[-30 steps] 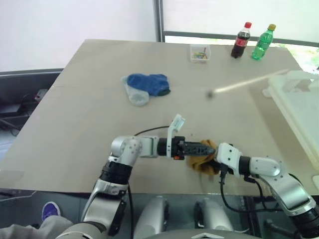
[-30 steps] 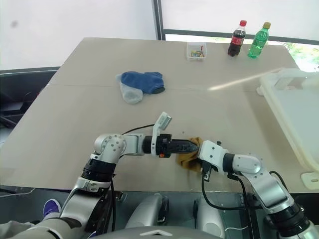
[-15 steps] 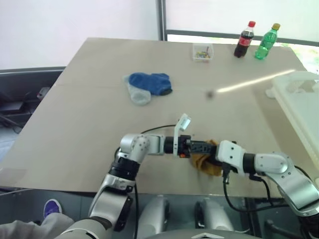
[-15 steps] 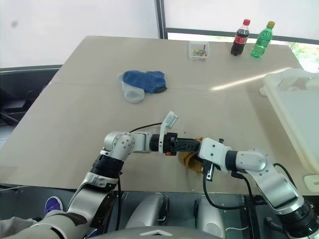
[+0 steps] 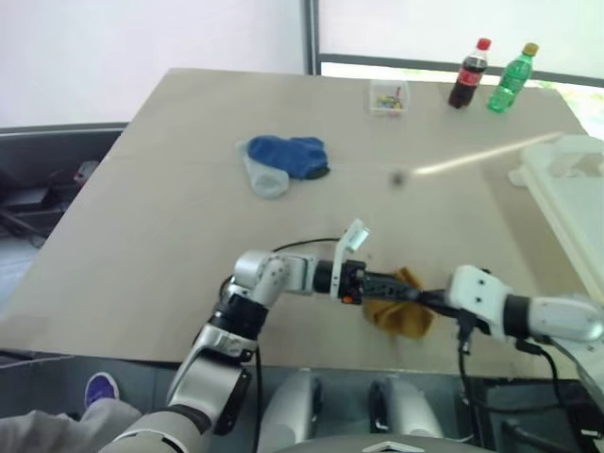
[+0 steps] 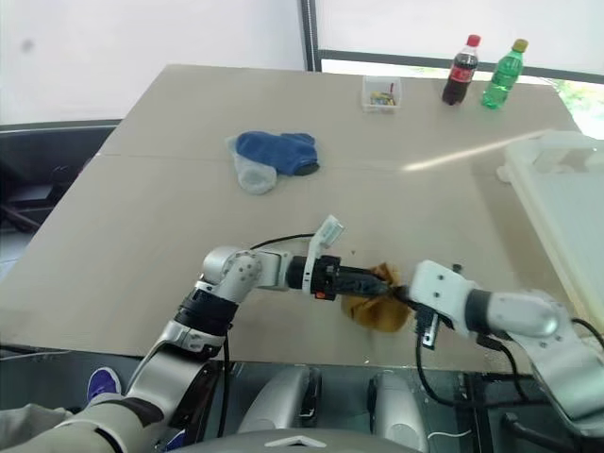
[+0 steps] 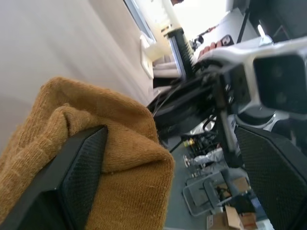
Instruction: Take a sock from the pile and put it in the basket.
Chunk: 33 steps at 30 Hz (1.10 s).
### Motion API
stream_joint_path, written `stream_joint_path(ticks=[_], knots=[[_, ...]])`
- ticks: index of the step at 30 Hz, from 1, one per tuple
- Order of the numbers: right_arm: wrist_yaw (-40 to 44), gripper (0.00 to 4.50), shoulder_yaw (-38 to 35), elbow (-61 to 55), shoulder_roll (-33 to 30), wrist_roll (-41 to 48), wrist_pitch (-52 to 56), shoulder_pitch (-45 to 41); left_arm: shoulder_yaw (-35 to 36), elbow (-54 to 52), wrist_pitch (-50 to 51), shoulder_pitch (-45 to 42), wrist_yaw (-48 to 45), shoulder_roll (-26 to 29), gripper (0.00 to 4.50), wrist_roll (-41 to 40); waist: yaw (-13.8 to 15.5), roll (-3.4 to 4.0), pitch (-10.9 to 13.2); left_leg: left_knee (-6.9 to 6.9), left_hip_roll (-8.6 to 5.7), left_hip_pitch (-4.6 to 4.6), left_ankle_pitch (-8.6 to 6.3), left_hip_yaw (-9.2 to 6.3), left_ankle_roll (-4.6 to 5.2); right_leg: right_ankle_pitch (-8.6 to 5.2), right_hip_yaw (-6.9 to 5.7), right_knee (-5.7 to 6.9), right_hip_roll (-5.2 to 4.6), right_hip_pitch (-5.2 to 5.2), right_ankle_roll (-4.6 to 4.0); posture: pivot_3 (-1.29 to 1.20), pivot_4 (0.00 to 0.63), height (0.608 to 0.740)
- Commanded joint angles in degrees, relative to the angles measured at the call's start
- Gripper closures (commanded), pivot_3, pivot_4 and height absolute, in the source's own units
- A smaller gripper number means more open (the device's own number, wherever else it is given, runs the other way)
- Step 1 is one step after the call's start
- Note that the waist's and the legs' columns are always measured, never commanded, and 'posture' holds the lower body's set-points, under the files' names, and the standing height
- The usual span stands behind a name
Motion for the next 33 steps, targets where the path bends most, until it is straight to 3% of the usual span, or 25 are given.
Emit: stream_joint_path(ticks=[1,5,10,13,19,22,25,33], knots=[[-1.18,4.50,-5.41,-3.54,2.45,5.12,0.61,1.32,-3.30,1.29,-3.44,-0.39,-2.49,0.28,0.02,3.20,0.06,0.01,-0.01,0.00,0.00,-0.01,0.00,0.00,0.00,0.00,0.00,0.00,0.00,0.00,-0.01,0.00,0.150,0.729],[-4.51,4.50,-2.22,-3.58,5.16,4.90,1.07,-1.42,-4.12,1.04,-6.52,-0.27,-4.26,0.45,0.02,4.84,0.18,0.02,-0.01,0.04,0.01,0.00,0.00,0.00,0.00,-0.06,0.00,0.00,0.01,0.00,-0.10,0.00,0.150,0.729],[-8.36,4.50,10.19,4.89,11.47,-0.12,-0.26,-9.14,-2.18,-3.78,-9.40,1.71,-6.36,2.47,0.02,4.03,-0.20,0.03,-0.02,0.12,0.02,-0.03,0.01,0.00,0.00,-0.07,0.01,0.04,0.02,-0.03,-0.13,0.00,0.150,0.729],[-8.39,4.50,13.88,9.75,12.02,-3.20,-2.90,-10.25,-1.33,-7.53,-11.02,3.12,-6.85,4.65,0.02,3.95,-0.22,0.08,0.00,0.15,-0.01,-0.23,0.04,0.01,-0.03,-0.03,0.02,0.13,0.02,-0.23,-0.09,0.00,0.150,0.729],[-7.26,4.50,13.35,10.96,11.04,-2.90,-4.73,-8.92,1.40,-17.49,-13.99,8.73,-8.10,13.18,0.02,3.37,-0.85,0.10,0.01,0.15,-0.02,-0.23,0.16,0.01,-0.24,0.03,0.02,0.13,0.02,-0.23,0.03,0.00,0.150,0.729],[-6.81,4.50,12.81,10.72,10.35,-2.34,-4.74,-8.08,3.32,-22.13,-20.85,14.18,-8.16,18.88,0.02,6.82,-0.90,0.16,0.02,0.13,0.00,-0.19,0.04,0.01,-0.04,-0.04,0.03,0.14,0.02,-0.22,-0.10,0.00,0.150,0.729],[-6.81,4.50,12.07,10.70,10.27,-1.59,-4.37,-7.13,7.81,-24.98,-31.23,19.31,-9.43,20.40,0.02,8.09,-0.73,0.18,0.01,0.11,0.01,-0.16,0.02,0.02,-0.01,-0.07,0.06,0.14,-0.02,-0.22,-0.16,0.00,0.150,0.729],[-5.91,4.50,18.33,20.45,9.66,-8.23,-9.77,-6.65,6.87,-25.39,-36.72,20.12,-10.20,23.30,0.02,11.52,-0.37,0.11,-0.09,0.17,-0.02,-0.12,0.01,0.02,0.00,-0.07,0.03,0.11,-0.07,-0.18,-0.17,0.00,0.150,0.729]])
